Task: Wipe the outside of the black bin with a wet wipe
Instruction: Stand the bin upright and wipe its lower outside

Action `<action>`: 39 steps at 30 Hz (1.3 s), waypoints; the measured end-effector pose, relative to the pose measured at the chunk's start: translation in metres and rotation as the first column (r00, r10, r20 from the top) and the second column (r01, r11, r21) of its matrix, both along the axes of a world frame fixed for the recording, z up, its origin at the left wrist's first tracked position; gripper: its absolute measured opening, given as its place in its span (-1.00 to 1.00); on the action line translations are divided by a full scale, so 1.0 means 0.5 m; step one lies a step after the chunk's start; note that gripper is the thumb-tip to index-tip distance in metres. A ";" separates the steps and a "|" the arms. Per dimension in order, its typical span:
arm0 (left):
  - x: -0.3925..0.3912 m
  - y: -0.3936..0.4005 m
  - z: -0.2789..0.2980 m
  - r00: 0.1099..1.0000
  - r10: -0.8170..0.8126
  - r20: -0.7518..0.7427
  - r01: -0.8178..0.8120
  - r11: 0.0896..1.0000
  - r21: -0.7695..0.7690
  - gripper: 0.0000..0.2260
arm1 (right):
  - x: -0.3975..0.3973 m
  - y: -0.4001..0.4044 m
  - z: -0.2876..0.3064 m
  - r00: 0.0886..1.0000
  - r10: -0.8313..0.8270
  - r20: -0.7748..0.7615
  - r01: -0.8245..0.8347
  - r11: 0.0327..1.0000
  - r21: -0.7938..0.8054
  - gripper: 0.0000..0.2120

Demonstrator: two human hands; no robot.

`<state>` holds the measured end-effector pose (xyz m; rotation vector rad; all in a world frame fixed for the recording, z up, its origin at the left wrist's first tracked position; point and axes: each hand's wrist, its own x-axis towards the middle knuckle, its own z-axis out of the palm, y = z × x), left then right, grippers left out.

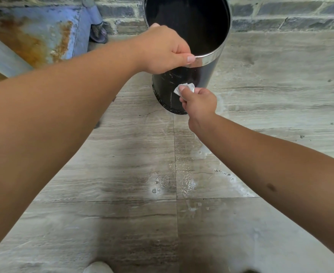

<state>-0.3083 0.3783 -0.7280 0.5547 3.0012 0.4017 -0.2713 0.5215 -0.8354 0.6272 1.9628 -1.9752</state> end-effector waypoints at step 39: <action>0.003 0.003 -0.001 1.000 0.021 0.012 -0.022 0.999 0.039 -0.65 | -0.003 -0.048 -0.129 0.927 0.048 0.373 -0.057 0.998 0.014 -0.81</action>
